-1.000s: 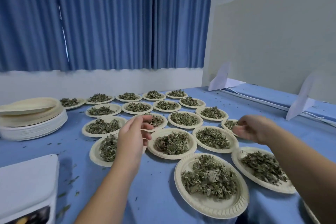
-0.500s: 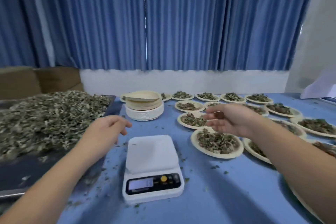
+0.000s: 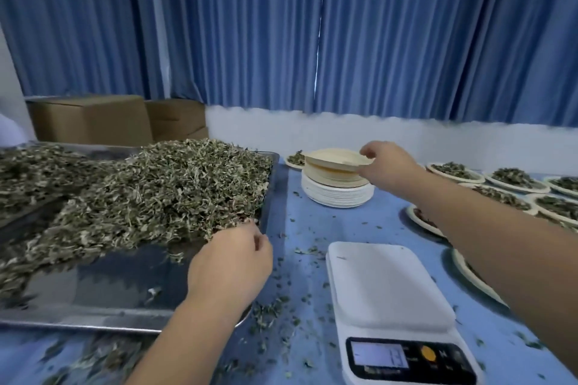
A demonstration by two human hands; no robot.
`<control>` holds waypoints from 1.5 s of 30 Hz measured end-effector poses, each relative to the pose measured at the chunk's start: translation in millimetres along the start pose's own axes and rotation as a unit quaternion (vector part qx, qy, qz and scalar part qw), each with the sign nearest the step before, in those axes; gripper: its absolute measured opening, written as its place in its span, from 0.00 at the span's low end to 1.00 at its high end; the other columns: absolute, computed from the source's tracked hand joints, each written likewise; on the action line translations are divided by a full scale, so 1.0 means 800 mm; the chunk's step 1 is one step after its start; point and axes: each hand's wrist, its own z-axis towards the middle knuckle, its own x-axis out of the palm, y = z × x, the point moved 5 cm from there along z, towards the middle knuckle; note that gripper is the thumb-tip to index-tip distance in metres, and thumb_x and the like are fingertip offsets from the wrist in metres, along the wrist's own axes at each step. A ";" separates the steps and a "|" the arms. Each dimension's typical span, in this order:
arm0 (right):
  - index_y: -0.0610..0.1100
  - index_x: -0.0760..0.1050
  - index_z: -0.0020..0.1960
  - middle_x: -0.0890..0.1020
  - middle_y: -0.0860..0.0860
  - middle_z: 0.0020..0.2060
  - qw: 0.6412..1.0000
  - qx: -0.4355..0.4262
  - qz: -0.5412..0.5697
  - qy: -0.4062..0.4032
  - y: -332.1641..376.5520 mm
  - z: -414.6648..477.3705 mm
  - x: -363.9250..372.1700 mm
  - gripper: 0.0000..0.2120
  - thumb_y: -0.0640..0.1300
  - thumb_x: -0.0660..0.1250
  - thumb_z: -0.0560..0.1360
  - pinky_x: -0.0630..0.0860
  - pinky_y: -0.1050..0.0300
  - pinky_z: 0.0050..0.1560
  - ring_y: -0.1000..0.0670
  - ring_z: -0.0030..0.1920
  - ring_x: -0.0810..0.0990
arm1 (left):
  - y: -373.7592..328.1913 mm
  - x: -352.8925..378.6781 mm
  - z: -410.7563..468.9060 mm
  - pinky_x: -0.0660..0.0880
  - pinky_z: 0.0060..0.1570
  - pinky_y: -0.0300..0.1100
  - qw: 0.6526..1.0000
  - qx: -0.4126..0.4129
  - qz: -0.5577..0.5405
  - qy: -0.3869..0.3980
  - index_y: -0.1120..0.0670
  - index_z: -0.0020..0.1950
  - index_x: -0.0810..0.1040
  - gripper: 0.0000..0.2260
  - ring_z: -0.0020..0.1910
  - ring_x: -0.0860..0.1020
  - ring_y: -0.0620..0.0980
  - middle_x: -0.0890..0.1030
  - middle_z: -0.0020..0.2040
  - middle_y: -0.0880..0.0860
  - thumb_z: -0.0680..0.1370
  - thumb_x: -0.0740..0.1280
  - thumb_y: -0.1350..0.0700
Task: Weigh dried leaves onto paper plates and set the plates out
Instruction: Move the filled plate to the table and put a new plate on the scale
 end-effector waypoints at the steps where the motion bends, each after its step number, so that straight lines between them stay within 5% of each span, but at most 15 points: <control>1: 0.43 0.70 0.68 0.73 0.44 0.64 0.998 -0.027 -0.055 0.012 0.008 0.014 0.008 0.24 0.43 0.69 0.74 0.71 0.54 0.56 0.43 0.60 0.74 | 0.001 -0.003 0.001 0.65 0.26 0.40 1.000 -0.004 0.004 -0.006 0.47 0.44 0.76 0.10 0.31 0.76 0.47 0.77 0.34 0.47 0.80 0.57 0.49; 6: 0.46 0.65 0.72 0.72 0.46 0.66 0.974 -0.069 -0.200 0.084 0.034 0.057 0.041 0.28 0.47 0.68 0.75 0.71 0.50 0.62 0.44 0.64 0.71 | 0.006 -0.004 0.008 0.68 0.31 0.42 1.000 -0.001 0.020 -0.008 0.48 0.48 0.76 0.10 0.33 0.75 0.48 0.76 0.36 0.46 0.81 0.56 0.48; 9: 0.48 0.76 0.60 0.78 0.49 0.53 0.963 -0.074 -0.250 0.069 0.046 0.060 0.050 0.15 0.41 0.64 0.75 0.74 0.53 0.45 0.45 0.53 0.76 | 0.010 -0.002 0.010 0.70 0.33 0.42 1.000 0.003 0.022 -0.010 0.48 0.49 0.75 0.09 0.35 0.76 0.50 0.75 0.37 0.45 0.80 0.56 0.48; 12: 0.48 0.78 0.47 0.75 0.50 0.40 0.955 -0.076 -0.287 0.012 0.053 0.059 0.050 0.12 0.34 0.60 0.72 0.64 0.60 0.32 0.45 0.43 0.76 | 0.013 -0.001 0.011 0.70 0.33 0.42 1.000 0.003 0.019 -0.014 0.48 0.49 0.75 0.10 0.35 0.76 0.50 0.76 0.37 0.45 0.80 0.57 0.47; 21: 0.50 0.66 0.33 0.74 0.49 0.38 0.959 -0.169 -0.204 -0.102 0.053 0.005 0.023 0.13 0.41 0.59 0.76 0.60 0.57 0.32 0.44 0.39 0.73 | 0.017 0.000 0.013 0.66 0.28 0.40 1.000 0.007 0.019 -0.016 0.49 0.47 0.74 0.10 0.31 0.75 0.46 0.76 0.35 0.46 0.81 0.56 0.47; 26: 0.45 0.80 0.46 0.77 0.51 0.40 0.953 -0.235 -0.136 -0.131 0.027 -0.075 0.005 0.06 0.39 0.65 0.75 0.74 0.51 0.37 0.44 0.41 0.77 | 0.019 -0.003 0.014 0.70 0.30 0.41 1.000 0.006 0.014 -0.011 0.49 0.46 0.75 0.10 0.33 0.77 0.48 0.78 0.36 0.47 0.80 0.57 0.48; 29: 0.43 0.83 0.46 0.80 0.50 0.38 0.945 -0.276 -0.092 -0.150 0.012 -0.135 -0.007 0.07 0.34 0.71 0.70 0.76 0.50 0.31 0.43 0.36 0.79 | 0.019 -0.002 0.013 0.68 0.30 0.41 1.000 0.004 0.022 -0.010 0.49 0.45 0.73 0.10 0.34 0.76 0.50 0.77 0.36 0.48 0.80 0.57 0.47; 32: 0.43 0.85 0.45 0.83 0.50 0.39 0.940 -0.293 -0.087 -0.154 -0.002 -0.182 -0.014 0.11 0.32 0.76 0.66 0.75 0.55 0.26 0.52 0.28 0.74 | 0.017 -0.002 0.011 0.64 0.28 0.40 1.000 0.006 0.026 -0.010 0.49 0.43 0.72 0.10 0.32 0.75 0.50 0.77 0.35 0.48 0.80 0.57 0.47; 35: 0.44 0.85 0.45 0.83 0.51 0.39 0.940 -0.304 -0.071 -0.140 -0.015 -0.214 -0.020 0.13 0.31 0.77 0.63 0.72 0.61 0.27 0.62 0.31 0.61 | 0.015 -0.001 0.009 0.64 0.28 0.40 1.000 0.005 0.027 -0.005 0.48 0.42 0.73 0.10 0.33 0.75 0.49 0.77 0.35 0.48 0.80 0.57 0.47; 43: 0.53 0.84 0.45 0.81 0.60 0.40 0.955 -0.287 -0.071 -0.012 -0.029 -0.241 -0.024 0.14 0.37 0.76 0.65 0.64 0.69 0.29 0.65 0.27 0.66 | 0.016 0.002 0.007 0.67 0.30 0.40 1.000 -0.003 0.004 0.022 0.46 0.49 0.75 0.08 0.33 0.76 0.50 0.79 0.37 0.49 0.81 0.56 0.50; 45: 0.56 0.83 0.48 0.79 0.63 0.42 0.962 -0.265 -0.062 0.022 -0.035 -0.239 -0.025 0.12 0.40 0.73 0.69 0.63 0.69 0.33 0.69 0.34 0.71 | 0.015 0.002 0.007 0.67 0.31 0.41 1.000 -0.002 0.003 0.023 0.46 0.50 0.75 0.08 0.34 0.76 0.51 0.79 0.38 0.49 0.80 0.56 0.51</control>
